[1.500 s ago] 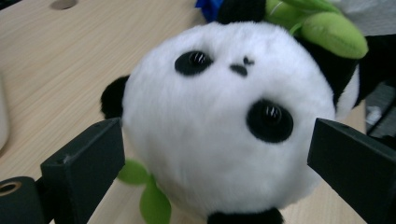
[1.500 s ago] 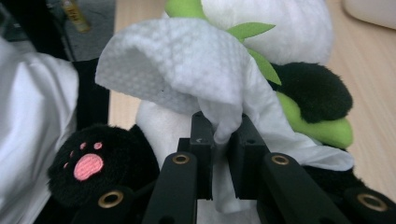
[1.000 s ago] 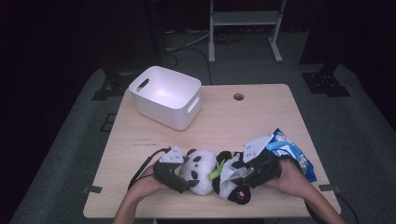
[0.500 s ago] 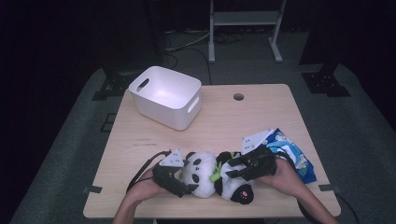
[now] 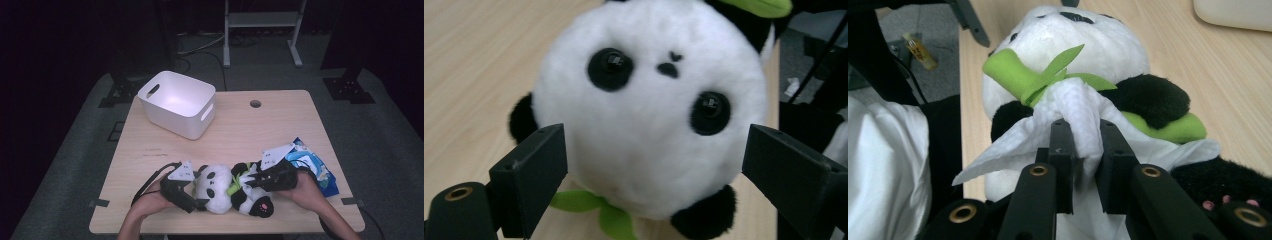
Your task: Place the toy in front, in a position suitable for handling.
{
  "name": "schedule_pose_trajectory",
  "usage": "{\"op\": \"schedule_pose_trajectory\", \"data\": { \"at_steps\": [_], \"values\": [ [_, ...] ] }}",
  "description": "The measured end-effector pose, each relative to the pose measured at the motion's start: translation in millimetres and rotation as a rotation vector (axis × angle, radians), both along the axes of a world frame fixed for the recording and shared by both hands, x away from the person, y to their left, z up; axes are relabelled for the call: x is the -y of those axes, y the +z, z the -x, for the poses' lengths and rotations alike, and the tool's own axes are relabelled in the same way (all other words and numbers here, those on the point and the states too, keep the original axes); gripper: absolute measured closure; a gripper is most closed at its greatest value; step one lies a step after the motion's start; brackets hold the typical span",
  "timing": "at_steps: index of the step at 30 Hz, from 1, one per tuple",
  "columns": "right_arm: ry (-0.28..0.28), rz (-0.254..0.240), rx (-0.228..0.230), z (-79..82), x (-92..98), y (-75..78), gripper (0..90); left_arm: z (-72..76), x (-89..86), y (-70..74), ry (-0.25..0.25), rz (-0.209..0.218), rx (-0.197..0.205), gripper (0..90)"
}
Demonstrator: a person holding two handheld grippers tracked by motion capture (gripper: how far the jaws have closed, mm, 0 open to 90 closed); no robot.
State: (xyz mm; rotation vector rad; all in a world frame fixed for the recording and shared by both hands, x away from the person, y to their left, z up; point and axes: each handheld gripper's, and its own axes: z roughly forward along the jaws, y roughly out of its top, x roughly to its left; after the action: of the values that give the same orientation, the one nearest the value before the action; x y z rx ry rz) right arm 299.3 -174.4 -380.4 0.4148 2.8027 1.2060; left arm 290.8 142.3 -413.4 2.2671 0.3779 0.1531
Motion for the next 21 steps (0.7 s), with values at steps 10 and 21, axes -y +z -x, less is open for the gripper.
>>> {"op": "schedule_pose_trajectory", "data": {
  "at_steps": [10, 21],
  "values": [
    [-0.008, -0.035, 0.016, 6.8, 16.7, 14.0, 81.2, -9.4, 4.0, -13.8, -0.001, 0.028, 0.006, 3.0],
    [-0.028, -0.013, -0.046, 18.4, 39.8, -2.1, 81.6, -10.7, 2.8, -19.1, -0.010, 0.059, -0.024, 4.8]
  ]
}}
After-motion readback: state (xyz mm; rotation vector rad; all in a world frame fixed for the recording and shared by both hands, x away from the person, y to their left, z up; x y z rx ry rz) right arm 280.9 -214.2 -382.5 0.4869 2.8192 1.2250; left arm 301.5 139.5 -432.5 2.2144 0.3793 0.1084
